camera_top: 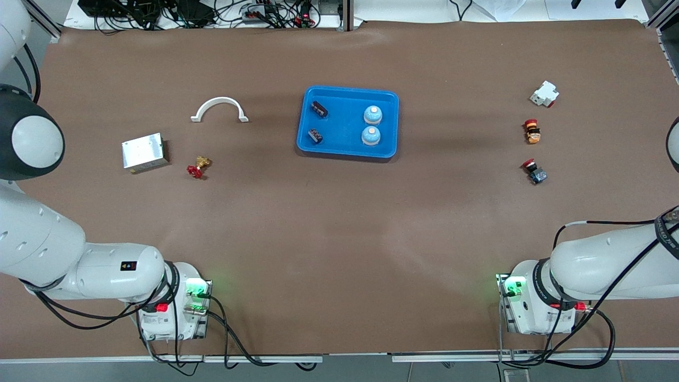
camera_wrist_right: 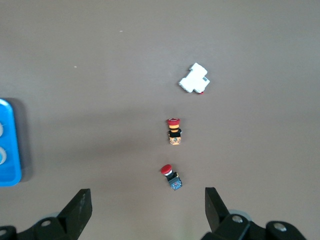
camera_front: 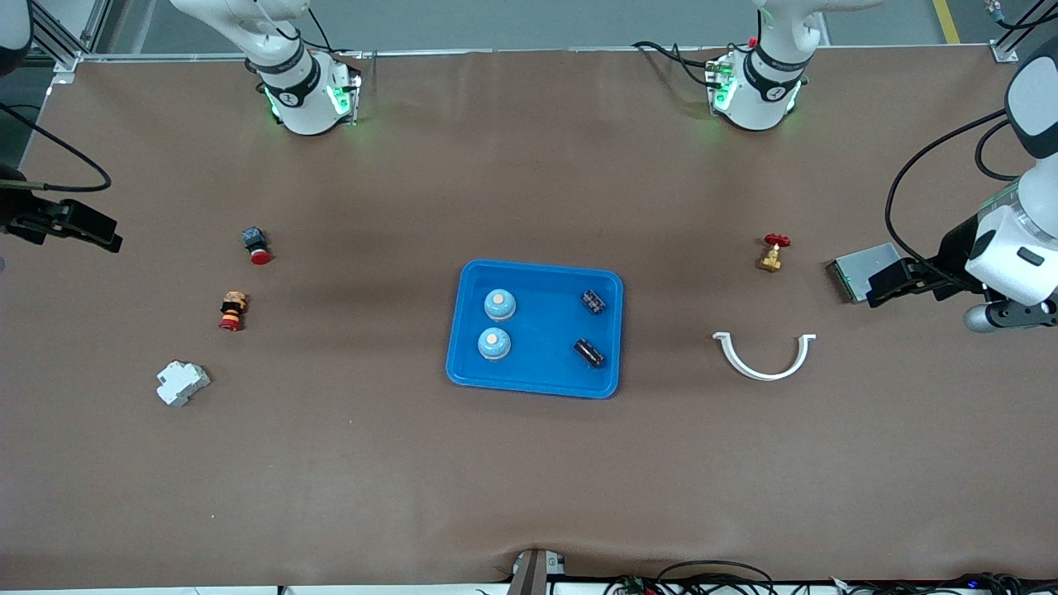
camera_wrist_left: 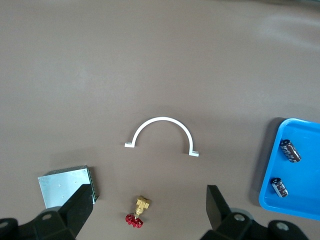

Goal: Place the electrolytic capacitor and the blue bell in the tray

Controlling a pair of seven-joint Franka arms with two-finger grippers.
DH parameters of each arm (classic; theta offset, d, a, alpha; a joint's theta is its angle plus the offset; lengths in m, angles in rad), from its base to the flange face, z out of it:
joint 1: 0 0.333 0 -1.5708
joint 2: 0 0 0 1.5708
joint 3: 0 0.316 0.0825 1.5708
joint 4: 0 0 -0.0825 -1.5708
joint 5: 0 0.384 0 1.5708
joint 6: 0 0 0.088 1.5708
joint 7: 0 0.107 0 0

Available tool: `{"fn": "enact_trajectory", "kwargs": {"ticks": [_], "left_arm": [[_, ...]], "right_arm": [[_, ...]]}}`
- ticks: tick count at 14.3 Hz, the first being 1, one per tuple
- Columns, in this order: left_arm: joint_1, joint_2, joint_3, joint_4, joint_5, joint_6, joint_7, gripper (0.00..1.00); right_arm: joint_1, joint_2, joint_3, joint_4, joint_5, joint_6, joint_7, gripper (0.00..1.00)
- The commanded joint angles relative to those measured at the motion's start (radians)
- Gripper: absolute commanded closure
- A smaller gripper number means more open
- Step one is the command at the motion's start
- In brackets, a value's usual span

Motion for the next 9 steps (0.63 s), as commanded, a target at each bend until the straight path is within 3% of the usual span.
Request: {"fn": "enact_trajectory", "kwargs": {"ticks": [1,9], "left_arm": [[0.000,0.005,-0.003,0.031,0.001,-0.010,0.064,0.00],[-0.003,-0.020,-0.032,0.008,-0.001,-0.088,0.058,0.00]], "right_arm": [[-0.029,-0.043,0.015,-0.031,0.030,-0.003,-0.032,0.00],[-0.030,-0.047,0.012,-0.026,0.030,0.006,-0.032,0.00]]}}
